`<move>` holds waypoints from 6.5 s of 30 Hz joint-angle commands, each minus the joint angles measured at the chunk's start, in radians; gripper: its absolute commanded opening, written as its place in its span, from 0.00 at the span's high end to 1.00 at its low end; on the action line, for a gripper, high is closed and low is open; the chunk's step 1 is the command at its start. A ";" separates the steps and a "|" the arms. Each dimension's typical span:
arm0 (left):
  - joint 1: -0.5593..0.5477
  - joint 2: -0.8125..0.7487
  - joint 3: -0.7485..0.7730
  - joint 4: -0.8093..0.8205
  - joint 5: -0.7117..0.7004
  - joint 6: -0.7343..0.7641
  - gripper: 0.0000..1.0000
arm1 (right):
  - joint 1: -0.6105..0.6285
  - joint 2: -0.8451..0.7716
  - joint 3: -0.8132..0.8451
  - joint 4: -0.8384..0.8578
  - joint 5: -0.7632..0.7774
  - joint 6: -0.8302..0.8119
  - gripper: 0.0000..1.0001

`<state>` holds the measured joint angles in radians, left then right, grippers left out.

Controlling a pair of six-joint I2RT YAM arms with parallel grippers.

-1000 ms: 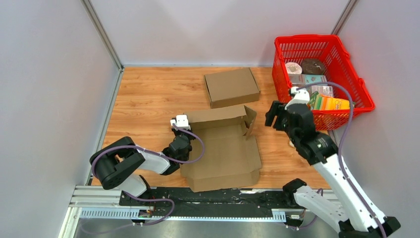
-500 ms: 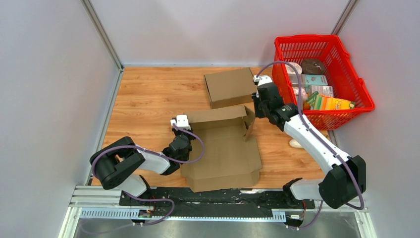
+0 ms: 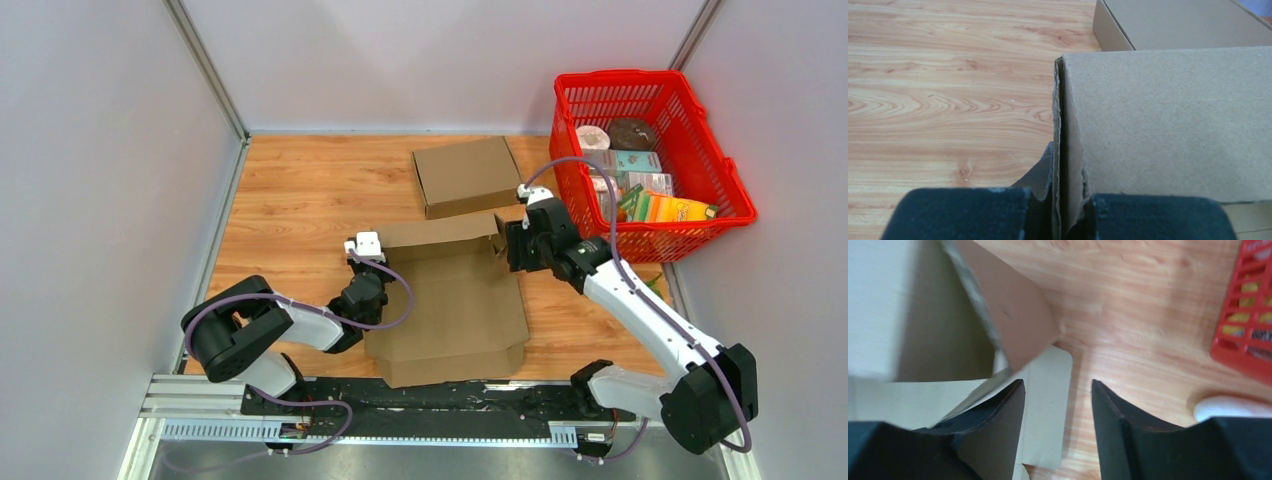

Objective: Fold the paper box

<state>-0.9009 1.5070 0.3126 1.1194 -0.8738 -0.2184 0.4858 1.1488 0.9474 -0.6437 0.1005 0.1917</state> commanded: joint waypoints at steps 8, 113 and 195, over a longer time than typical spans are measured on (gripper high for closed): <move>-0.001 -0.025 0.002 0.066 -0.002 -0.038 1.00 | 0.002 -0.218 -0.301 0.386 0.025 0.012 0.36; -0.001 -0.031 0.011 0.046 0.009 -0.033 1.00 | 0.189 0.250 -0.478 1.412 0.398 -0.068 0.90; -0.720 0.041 0.799 -1.658 0.547 0.306 0.22 | 0.304 -0.400 -0.334 -0.244 -0.386 0.756 1.00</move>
<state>-1.5620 1.4776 1.0210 -0.4599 -0.2180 -0.0326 0.8043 0.7956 0.5304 -0.8654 -0.2306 0.9222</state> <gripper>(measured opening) 0.773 0.011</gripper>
